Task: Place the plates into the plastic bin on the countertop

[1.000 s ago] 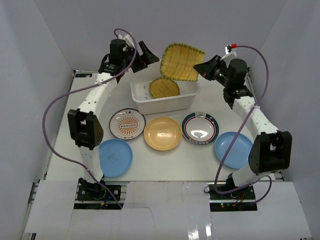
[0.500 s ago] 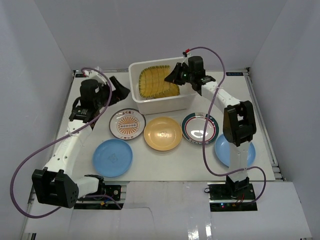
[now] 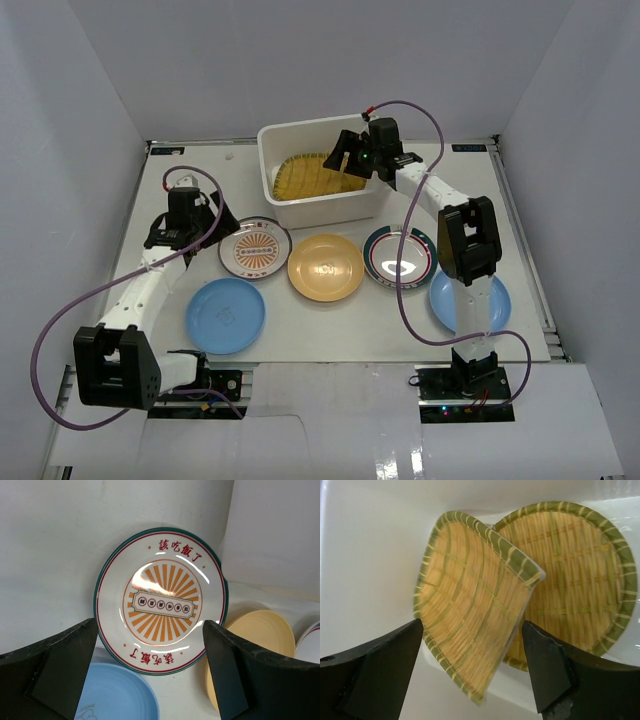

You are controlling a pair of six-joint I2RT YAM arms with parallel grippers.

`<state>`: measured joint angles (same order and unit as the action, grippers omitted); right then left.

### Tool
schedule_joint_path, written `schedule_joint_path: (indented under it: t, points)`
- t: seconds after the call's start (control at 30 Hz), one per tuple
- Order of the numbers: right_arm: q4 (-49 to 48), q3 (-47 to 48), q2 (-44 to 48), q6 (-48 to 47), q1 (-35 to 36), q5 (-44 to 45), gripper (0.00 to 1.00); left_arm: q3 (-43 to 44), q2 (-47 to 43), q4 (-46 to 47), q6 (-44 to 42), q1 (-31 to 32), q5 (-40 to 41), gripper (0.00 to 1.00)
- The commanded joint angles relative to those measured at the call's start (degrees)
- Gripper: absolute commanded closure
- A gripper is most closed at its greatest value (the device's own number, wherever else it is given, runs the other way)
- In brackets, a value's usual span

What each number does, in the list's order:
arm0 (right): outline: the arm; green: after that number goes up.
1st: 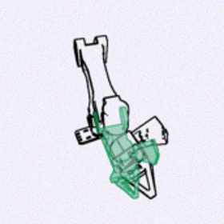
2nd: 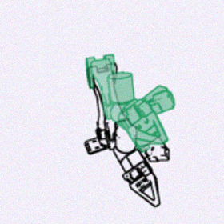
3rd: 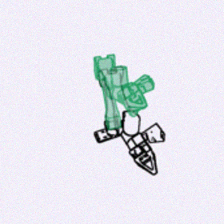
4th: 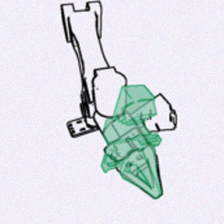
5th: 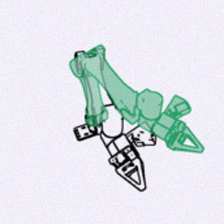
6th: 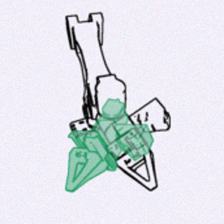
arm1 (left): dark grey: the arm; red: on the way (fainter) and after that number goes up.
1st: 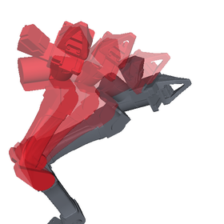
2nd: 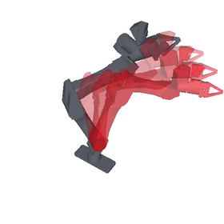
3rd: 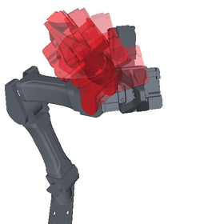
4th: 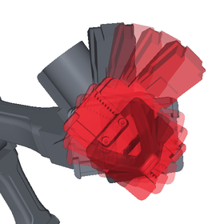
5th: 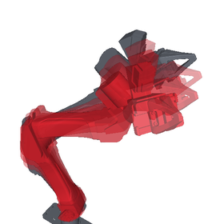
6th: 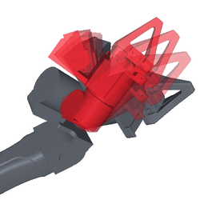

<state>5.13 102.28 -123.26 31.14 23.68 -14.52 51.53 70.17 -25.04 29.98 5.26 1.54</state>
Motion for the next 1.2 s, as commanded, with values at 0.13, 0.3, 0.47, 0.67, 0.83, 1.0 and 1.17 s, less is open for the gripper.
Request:
schedule_joint_path:
  t: [0.13,0.3,0.47,0.67,0.83,1.0,1.17]
  points:
    - [1.38,1.52,8.47,-8.54,1.45,4.15,0.02,-1.52,-3.1,-6.34,-1.76,-0.42,-14.06,0.1]
    - [0.5,-4.18,16.54,-12.32,1.54,3.89,0.04,-2.92,-5.39,-11.26,-2.38,3.08,-19.3,0.25]
    - [-1.69,-19.42,26.83,-14.43,1.72,3.62,0.0,-3.36,-7.76,-15.91,-2.29,9.85,-11.16,0.28]
    - [-8.72,-43.27,47.02,-13.91,2.07,5.9,0.37,-4.59,-13.04,-9.96,3.33,10.3,5.81,0.19]
    - [-8.47,-55.51,53.3,-11.9,-4.06,6.45,0.71,-3.02,-5.32,-3.28,4.12,7.76,8.05,0.17]
    - [-11.89,-59.47,53.65,-8.55,-18.4,-8.76,0.68,-3.8,1.88,2.88,4.65,-4.53,-5.37,0.2]
    - [-12.68,-58.86,48.14,-10.83,-28.92,-14.03,0.55,-1.44,8.92,3.77,3.95,-7.36,-8.13,0.21]
